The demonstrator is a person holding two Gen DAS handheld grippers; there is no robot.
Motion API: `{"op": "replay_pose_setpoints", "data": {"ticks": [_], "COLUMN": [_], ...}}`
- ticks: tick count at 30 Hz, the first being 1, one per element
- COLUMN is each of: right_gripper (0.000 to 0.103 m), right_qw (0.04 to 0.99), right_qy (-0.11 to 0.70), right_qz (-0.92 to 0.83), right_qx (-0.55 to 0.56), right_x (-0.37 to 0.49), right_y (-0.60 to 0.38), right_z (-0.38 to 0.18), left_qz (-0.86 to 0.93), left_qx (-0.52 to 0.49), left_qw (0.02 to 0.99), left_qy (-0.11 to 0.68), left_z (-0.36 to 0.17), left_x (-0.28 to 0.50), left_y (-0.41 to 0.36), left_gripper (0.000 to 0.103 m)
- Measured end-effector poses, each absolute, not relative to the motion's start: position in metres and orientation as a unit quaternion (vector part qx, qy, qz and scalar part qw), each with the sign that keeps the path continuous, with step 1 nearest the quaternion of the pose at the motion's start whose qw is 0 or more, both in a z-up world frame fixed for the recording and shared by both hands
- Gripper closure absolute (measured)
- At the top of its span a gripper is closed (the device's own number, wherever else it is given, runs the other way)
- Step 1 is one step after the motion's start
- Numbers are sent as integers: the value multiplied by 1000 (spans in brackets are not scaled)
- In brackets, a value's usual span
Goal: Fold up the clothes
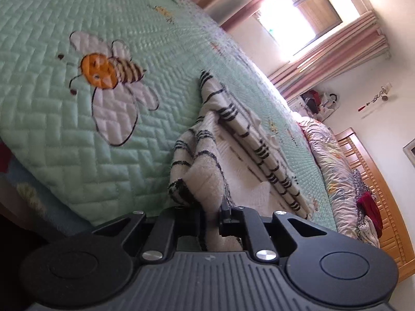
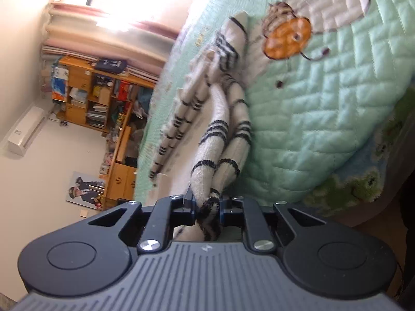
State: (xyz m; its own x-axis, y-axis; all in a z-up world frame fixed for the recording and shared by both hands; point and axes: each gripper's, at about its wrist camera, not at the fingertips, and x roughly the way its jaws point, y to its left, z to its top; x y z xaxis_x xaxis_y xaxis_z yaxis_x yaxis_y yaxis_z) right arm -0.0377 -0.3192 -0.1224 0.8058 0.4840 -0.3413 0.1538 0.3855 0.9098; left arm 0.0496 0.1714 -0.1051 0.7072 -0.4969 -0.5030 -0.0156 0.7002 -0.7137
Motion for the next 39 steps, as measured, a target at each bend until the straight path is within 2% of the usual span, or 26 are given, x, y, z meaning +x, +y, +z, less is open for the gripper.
{"op": "replay_pose_setpoints", "data": {"ticks": [7,14,25,31,36,38,39], "right_gripper": [86,86,86,86,85,81,75], "right_qw": [739,697,696,651,628,620,617], "right_qy": [271,232,193,220,252,250,247], "right_qz": [129,115,83,14,-8,17,27], "right_qx": [603,669,687,726,736,743,747], "right_x": [-31,9,139,221,264,267,266], "right_y": [-329,-347,-370,-394,-412,-414,-416], "right_z": [-104,-82,-51,-102,-168,-180,-183], "left_qz": [-175,-176,-159,-123,-119,-122,-118], "left_qx": [-395,-435,-423,-401,-348,-361,-368], "left_qw": [844,835,845,828,831,824,818], "left_qy": [317,288,287,373,418,420,425], "left_z": [-69,-34,5,-39,-80,-89,-93], "left_x": [57,108,275,396,437,436,435], "left_y": [171,165,115,79,66,75,80], "left_gripper": [91,91,91,88,87,78,65]}}
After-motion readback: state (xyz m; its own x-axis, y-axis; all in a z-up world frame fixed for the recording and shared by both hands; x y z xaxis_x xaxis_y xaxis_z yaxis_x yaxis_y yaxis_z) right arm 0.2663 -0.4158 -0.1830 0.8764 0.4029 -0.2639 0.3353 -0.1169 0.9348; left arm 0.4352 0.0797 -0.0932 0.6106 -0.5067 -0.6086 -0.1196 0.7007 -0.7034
